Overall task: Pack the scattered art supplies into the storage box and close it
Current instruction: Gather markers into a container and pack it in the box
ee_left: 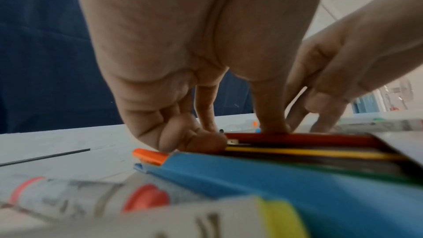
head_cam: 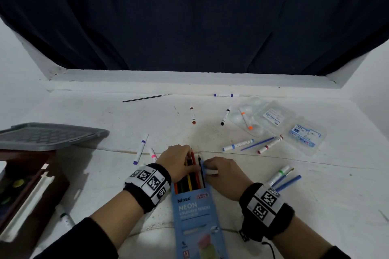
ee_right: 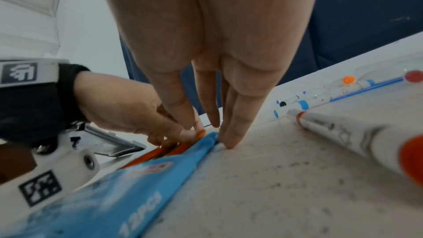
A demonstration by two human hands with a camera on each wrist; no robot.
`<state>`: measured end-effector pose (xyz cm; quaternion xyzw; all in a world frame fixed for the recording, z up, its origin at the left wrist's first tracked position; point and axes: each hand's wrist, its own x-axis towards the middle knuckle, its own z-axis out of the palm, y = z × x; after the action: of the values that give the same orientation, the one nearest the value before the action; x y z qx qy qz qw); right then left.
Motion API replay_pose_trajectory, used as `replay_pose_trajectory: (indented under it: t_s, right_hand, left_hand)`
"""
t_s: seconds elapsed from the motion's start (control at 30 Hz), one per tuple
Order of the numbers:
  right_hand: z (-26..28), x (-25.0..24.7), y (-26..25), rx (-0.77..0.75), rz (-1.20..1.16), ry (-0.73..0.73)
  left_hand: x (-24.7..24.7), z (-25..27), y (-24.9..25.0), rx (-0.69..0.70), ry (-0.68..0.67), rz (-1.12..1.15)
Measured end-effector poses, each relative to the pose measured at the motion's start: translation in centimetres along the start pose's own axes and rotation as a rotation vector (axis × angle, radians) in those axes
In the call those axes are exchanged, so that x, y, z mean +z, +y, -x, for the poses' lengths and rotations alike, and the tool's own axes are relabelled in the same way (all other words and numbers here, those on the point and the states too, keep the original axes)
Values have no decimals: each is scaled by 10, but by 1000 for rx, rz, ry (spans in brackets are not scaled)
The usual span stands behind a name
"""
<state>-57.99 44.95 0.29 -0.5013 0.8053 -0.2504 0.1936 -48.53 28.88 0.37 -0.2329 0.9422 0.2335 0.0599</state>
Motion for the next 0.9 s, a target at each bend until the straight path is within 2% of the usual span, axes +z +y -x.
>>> replay_pose_trajectory:
  t_s: [0.1,0.23,0.3,0.4,0.5,0.73,0.9]
  right_hand:
    - [8,-6,7,38,-119,100]
    - [29,-34,21,26,29,241]
    - [45,-52,32,102,89,178]
    - [73,-71,52,253,193,-12]
    - [93,-75,68,316,235,-47]
    - [95,-52,76,226,373,-114]
    - [89,-43,65,149,438,-67]
  left_hand:
    - [7,6,4,26,-33,-86]
    - [8,11,9,30,-49,-112]
    - [8,13,11,32,-49,-112]
    - [11,15,13,45,-34,-129]
    - [13,18,14,52,-9,-139]
    - [12,23,19,60,-7,-224]
    - [10,24,18,56,-35,-214]
